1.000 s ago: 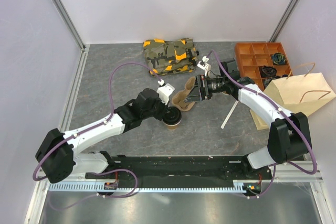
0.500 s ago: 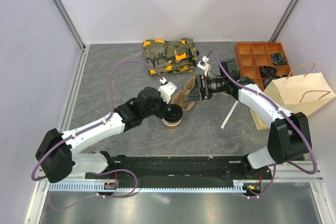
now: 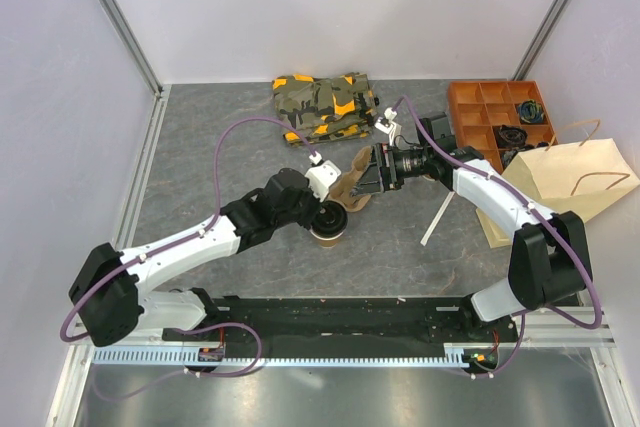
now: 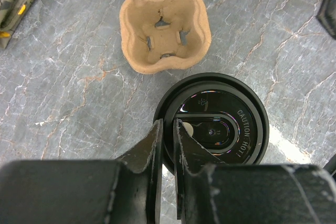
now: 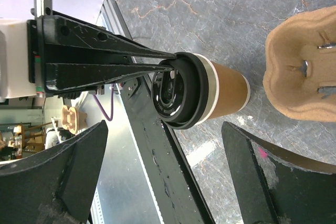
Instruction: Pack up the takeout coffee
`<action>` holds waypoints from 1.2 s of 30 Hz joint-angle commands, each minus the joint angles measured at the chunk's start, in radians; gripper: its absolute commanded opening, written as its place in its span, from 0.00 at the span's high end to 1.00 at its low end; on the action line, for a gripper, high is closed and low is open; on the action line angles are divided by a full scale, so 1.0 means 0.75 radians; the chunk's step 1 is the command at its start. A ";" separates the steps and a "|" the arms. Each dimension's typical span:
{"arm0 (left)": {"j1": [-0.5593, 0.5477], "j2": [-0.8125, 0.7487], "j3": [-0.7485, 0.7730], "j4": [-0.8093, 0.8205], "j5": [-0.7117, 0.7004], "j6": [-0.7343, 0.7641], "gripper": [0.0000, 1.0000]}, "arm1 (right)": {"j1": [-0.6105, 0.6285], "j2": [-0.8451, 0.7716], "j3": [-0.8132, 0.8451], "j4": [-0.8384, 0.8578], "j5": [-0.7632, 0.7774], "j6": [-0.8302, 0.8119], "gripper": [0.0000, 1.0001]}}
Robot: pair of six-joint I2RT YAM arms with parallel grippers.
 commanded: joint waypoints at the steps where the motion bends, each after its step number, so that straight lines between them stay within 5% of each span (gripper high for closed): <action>1: -0.006 0.020 -0.010 0.024 -0.026 0.045 0.83 | 0.004 -0.004 -0.008 0.020 -0.017 -0.030 0.02; 18: -0.006 0.061 -0.008 0.011 -0.050 0.051 0.82 | 0.004 0.002 -0.006 0.022 -0.017 -0.030 0.02; 36: -0.008 0.030 0.023 -0.031 -0.042 0.014 0.65 | 0.004 0.020 0.007 0.022 -0.021 -0.026 0.02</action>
